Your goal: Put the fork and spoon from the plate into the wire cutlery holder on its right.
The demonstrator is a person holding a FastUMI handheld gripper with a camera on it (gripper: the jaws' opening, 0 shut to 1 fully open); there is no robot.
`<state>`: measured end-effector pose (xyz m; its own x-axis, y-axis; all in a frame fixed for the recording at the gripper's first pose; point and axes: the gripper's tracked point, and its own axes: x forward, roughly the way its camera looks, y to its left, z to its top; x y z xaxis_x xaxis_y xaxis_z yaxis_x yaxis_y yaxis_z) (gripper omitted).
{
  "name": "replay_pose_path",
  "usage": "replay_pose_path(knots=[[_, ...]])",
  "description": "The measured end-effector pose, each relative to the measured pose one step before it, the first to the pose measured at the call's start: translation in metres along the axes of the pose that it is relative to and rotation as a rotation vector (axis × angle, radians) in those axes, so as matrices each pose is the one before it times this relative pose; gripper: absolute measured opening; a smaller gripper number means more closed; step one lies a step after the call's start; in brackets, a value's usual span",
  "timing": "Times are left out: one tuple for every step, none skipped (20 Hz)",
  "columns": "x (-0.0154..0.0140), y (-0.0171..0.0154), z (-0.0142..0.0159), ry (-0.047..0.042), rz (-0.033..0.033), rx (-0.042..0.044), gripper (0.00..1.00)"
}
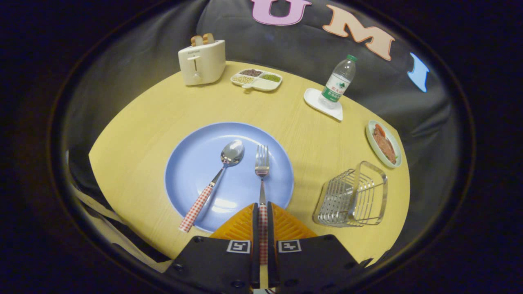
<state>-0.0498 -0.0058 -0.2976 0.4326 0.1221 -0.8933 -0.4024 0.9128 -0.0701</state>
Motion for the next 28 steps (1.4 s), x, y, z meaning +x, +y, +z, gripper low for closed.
replay_pose_path(knots=[[-0.00695, -0.00549, 0.0041, -0.00289, 0.00864, -0.004, 0.11], [-0.00659, -0.00664, 0.00253, -0.00104, 0.00402, -0.00931, 0.11], [-0.00662, -0.008, 0.00185, 0.00355, 0.00117, -0.01272, 0.11], [-0.00579, -0.00695, 0.00233, 0.00429, 0.00175, -0.01097, 0.11], [-0.00726, -0.00735, 0.00114, 0.00511, 0.00478, -0.00763, 0.11], [-0.00574, -0.0055, 0.00081, 0.00801, 0.01273, -0.00338, 0.11], [-0.00734, -0.0046, -0.00072, 0.01028, 0.0171, -0.00557, 0.1], [-0.00795, -0.00572, -0.00117, 0.01153, 0.01149, -0.01543, 0.11], [-0.00683, -0.00803, -0.0022, 0.01299, 0.00668, -0.02388, 0.1], [-0.00664, -0.00634, -0.00448, 0.02296, 0.00578, -0.02379, 0.1], [-0.00568, -0.00861, -0.00392, 0.01587, -0.00055, -0.01702, 0.11], [-0.00508, -0.00881, -0.00305, 0.01525, 0.00071, -0.00981, 0.11], [-0.00473, -0.00854, -0.00355, 0.01616, -0.00115, -0.00198, 0.11], [-0.00297, -0.00714, -0.0054, 0.01653, -0.00031, -0.00306, 0.11], [-0.00221, -0.00753, -0.00449, 0.0229, 0.00248, -0.00821, 0.11], [-0.00047, -0.00703, -0.00574, 0.02517, 0.002, -0.01178, 0.1], [0.00012, -0.00714, -0.00624, 0.02443, -0.00358, -0.01277, 0.11], [0.0006, -0.00591, -0.00399, 0.02077, -0.00489, -0.01235, 0.11], [0.00171, -0.00505, -0.00252, 0.01739, -0.00133, -0.00698, 0.11], [0.00164, -0.00299, -0.00123, 0.01668, 0.00463, -0.00039, 0.11], [0.00248, -0.00036, -0.00299, 0.01624, 0.00886, 0.0002, 0.11], [0.0037, -0.00102, -0.00076, 0.01645, 0.01017, -0.00168, 0.11], [0.00283, -0.00277, -0.00097, 0.01822, 0.00328, -0.00627, 0.11], [0.00342, -0.00458, 0.00132, 0.01346, -0.00324, -0.00715, 0.11], [0.00314, -0.00343, 0.00145, 0.01302, 0.00221, 0.00176, 0.11], [0.00169, -0.00191, 0.00061, 0.00739, 0.00305, 0.00625, 0.11], [0.00154, -0.00098, 0.00075, 0.00707, 0.00635, 0.00565, 0.11], [0.00105, -0.00042, -0.00078, 0.00592, 0.00431, 0.00146, 0.11]])
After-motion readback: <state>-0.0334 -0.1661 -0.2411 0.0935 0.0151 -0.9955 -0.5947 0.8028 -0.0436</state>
